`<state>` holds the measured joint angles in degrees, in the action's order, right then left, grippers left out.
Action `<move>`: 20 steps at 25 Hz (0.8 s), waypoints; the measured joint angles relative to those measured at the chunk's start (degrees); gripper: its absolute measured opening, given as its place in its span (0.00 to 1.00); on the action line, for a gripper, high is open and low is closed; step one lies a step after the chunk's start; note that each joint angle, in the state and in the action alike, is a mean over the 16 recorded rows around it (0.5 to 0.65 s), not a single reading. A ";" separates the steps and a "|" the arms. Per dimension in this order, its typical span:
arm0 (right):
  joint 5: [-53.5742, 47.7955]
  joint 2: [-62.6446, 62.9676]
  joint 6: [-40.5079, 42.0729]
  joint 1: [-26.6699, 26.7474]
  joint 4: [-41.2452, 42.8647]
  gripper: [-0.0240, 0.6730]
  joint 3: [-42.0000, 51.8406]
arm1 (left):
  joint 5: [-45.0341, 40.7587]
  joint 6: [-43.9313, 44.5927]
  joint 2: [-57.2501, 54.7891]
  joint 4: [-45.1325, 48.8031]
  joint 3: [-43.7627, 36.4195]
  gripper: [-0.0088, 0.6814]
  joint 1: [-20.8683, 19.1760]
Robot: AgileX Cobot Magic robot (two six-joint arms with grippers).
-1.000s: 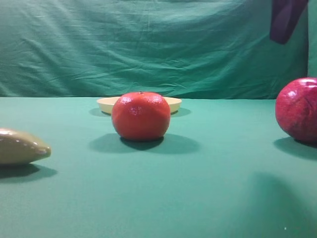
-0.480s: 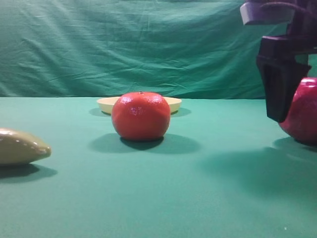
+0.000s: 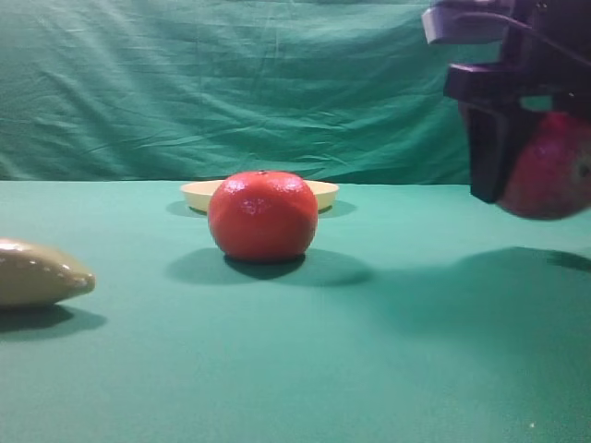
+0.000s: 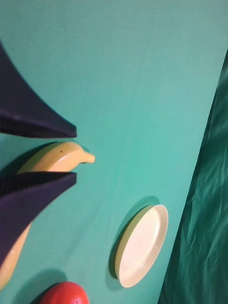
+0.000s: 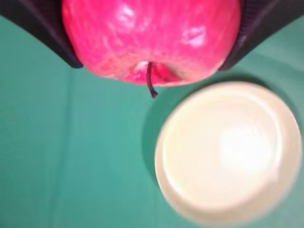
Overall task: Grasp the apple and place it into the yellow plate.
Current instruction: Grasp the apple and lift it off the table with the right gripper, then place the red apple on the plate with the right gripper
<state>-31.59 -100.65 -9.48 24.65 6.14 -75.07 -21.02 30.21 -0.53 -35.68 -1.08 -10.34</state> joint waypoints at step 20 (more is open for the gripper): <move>37.34 -18.85 4.47 7.64 0.49 0.81 -12.51 | 0.00 0.00 0.00 0.00 0.00 0.24 0.00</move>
<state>5.75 -119.50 -5.01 32.29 6.64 -87.57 -21.02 30.21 -0.53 -35.68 -1.08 -10.34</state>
